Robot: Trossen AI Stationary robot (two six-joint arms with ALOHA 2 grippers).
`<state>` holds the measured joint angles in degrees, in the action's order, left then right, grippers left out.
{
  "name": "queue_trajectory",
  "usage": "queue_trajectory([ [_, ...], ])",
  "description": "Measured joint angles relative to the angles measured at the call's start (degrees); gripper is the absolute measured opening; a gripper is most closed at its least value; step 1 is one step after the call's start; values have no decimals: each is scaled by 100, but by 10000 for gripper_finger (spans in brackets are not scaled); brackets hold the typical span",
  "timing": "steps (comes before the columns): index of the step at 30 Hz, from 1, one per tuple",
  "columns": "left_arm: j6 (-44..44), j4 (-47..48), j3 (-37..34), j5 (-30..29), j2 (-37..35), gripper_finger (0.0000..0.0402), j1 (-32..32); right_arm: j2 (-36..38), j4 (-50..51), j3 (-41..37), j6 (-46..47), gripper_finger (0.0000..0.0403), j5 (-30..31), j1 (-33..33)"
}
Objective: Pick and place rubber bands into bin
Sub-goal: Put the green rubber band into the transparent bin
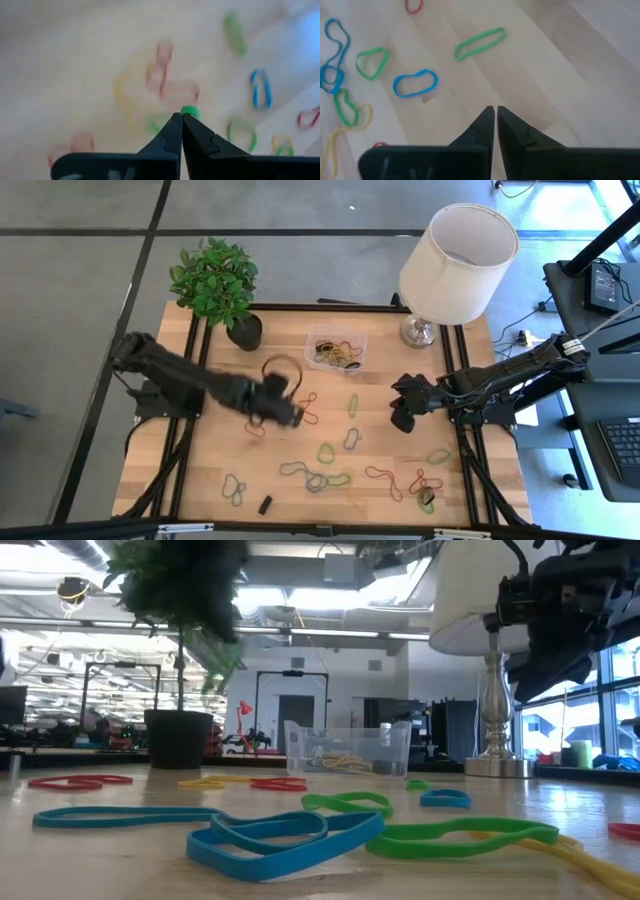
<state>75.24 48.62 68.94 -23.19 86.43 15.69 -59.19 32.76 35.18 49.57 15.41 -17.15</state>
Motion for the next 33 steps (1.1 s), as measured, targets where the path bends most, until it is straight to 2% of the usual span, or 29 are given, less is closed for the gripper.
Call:
queue_trajectory([
  [3, -1608, -711, 0, 241, -142, 2, -877, -1, -111, 0, 121, 25, 4, 10],
  [7, -3476, -2027, 4, 1191, -89, 2, -2006, -6, -316, 0, 133, 25, 19, 13],
  [9, -4142, -2603, 20, 1630, 47, 2, -2488, -12, -438, 0, 145, 25, 23, 13],
  [14, -5356, -2723, 588, 2473, 736, 2, -3287, -19, -622, 2, 545, 25, 274, 13],
  [17, -6006, -2603, 1048, 2796, 1323, 2, -3496, -21, -628, 2, 818, 25, 327, 15],
  [23, -7126, -2072, 1804, 2825, 2326, 2, -3546, -23, -624, 2, 1270, 25, 497, 15],
  [28, -7400, -1679, 2050, 2829, 2793, 12, -3546, -23, -628, 2, 1487, 25, 603, 15],
  [33, -7407, -1388, 2081, 2721, 2897, 46, -3544, -23, -640, 2, 1485, 25, 603, 15],
])
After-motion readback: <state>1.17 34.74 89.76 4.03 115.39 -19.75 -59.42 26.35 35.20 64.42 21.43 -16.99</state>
